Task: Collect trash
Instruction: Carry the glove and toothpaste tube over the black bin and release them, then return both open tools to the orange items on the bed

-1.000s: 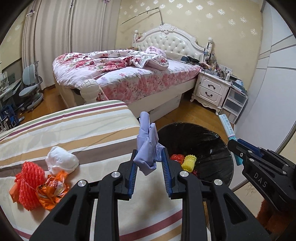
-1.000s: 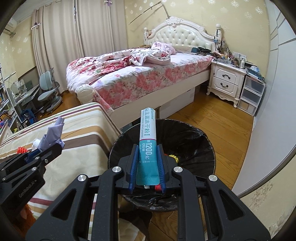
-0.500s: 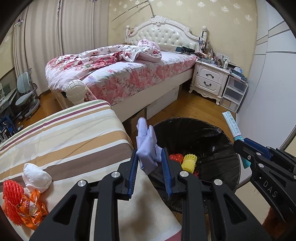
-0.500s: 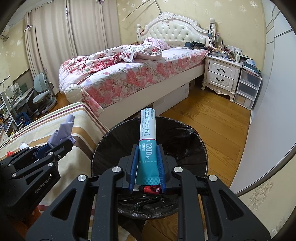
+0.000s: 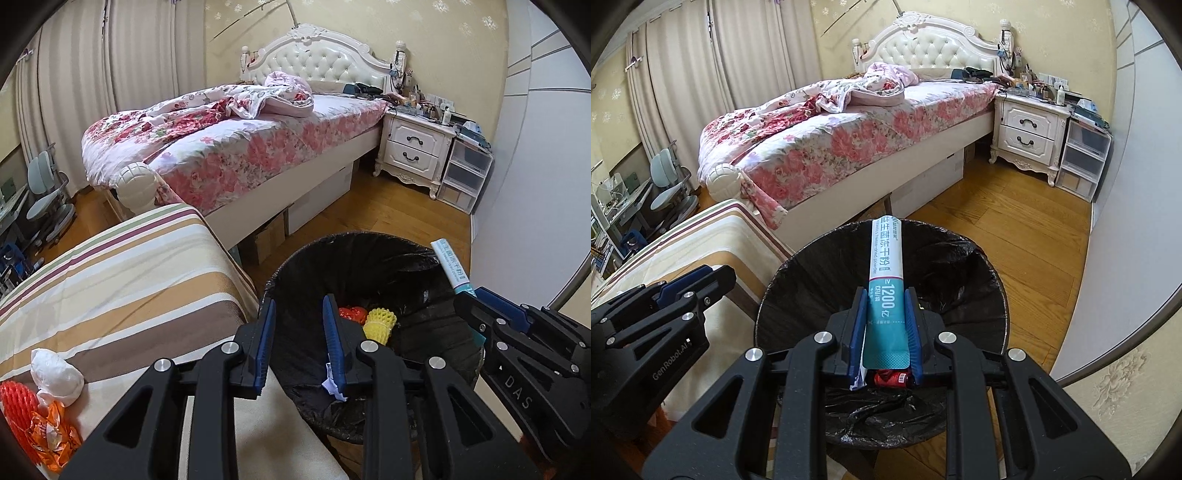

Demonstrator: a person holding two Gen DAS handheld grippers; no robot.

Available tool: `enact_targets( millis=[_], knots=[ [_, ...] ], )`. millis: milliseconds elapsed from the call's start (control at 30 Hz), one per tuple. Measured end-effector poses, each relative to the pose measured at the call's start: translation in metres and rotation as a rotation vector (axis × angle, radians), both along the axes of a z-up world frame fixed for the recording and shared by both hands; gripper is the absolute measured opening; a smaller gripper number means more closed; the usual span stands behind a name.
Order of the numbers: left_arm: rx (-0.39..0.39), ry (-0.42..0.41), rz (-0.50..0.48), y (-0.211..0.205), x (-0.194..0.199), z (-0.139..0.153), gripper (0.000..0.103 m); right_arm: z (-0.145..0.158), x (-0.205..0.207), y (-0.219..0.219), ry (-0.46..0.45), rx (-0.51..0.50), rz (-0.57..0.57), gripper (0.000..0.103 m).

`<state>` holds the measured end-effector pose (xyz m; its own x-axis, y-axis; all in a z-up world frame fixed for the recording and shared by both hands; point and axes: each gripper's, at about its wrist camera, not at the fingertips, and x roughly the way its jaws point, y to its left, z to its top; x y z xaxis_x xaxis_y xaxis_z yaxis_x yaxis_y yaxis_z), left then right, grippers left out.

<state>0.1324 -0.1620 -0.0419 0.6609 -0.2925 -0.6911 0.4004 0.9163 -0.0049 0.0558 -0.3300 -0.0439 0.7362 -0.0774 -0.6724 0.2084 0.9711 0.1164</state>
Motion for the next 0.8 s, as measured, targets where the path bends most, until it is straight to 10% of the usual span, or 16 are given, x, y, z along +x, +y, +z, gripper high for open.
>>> enact_targets(
  millis=[333,633,800],
  knots=[
    [-0.011,-0.026,0.022,0.004,-0.003,0.006,0.059,-0.002,-0.004,-0.008,-0.007,0.010,-0.037,0.036],
    [-0.022,-0.047,0.079,0.032,-0.014,0.016,0.068,0.012,-0.020,-0.005,-0.059,-0.004,-0.100,0.075],
    [-0.018,-0.044,0.147,0.065,-0.025,0.018,0.070,0.020,-0.027,0.013,-0.065,-0.053,-0.104,0.081]
  ],
)
